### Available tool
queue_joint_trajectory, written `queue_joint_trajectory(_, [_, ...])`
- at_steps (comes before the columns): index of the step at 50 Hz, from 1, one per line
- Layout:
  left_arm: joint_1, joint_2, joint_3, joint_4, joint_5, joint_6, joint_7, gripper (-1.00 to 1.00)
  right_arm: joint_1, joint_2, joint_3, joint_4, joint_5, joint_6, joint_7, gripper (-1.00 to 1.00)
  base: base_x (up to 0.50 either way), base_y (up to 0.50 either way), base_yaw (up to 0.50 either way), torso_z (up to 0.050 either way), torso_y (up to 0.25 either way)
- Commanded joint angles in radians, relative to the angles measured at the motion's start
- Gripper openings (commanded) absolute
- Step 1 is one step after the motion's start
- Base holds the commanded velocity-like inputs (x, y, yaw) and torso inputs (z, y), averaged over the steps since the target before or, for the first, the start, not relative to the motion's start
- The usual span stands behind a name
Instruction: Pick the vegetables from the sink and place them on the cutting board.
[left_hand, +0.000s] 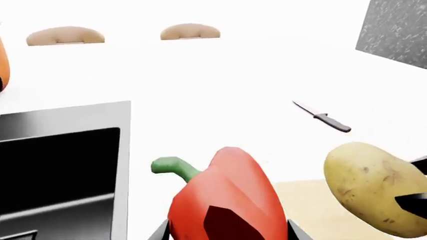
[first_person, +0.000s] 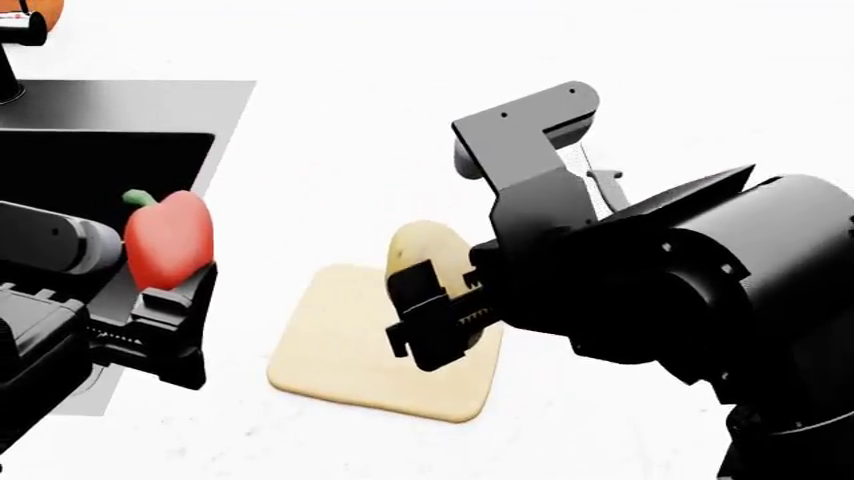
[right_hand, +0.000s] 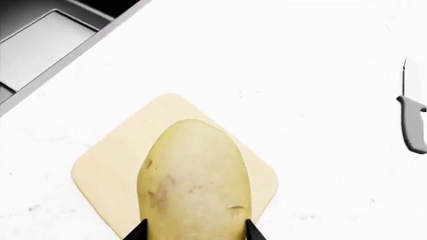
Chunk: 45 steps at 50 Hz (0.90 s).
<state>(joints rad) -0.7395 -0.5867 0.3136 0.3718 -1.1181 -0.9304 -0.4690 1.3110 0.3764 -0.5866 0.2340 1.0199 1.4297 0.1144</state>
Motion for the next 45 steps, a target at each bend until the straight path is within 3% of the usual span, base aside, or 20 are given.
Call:
queue_joint_trajectory(1, [0.003,0.002,0.004,-0.003,-0.004,0.011,-0.006,-1.0,-0.012,-0.003,-0.045,0.037,-0.001,-0.032,-0.023,-1.0,0.0,0.0,0.0,0.0,0.0])
queue_joint_trajectory(16, [0.016,-0.004,0.006,-0.004,-0.004,0.021,0.001,-1.0,-0.04,0.004,-0.086,0.03,-0.011,-0.061,-0.038,-1.0,0.0,0.0,0.0,0.0,0.0])
queue_joint_trajectory(17, [0.015,-0.005,0.005,-0.004,-0.005,0.02,0.0,-1.0,-0.04,0.005,-0.085,0.027,-0.008,-0.058,-0.036,1.0,0.0,0.0,0.0,0.0,0.0])
queue_joint_trajectory(34, [-0.015,0.012,0.019,-0.004,-0.015,0.008,-0.008,-1.0,-0.019,0.021,-0.046,-0.031,0.014,-0.074,0.012,1.0,0.0,0.0,0.0,0.0,0.001])
queue_joint_trajectory(45, [-0.102,0.08,0.074,-0.057,-0.01,-0.017,0.018,-1.0,-0.004,0.063,0.119,-0.18,0.085,-0.08,0.178,1.0,0.0,0.0,0.0,0.0,0.0])
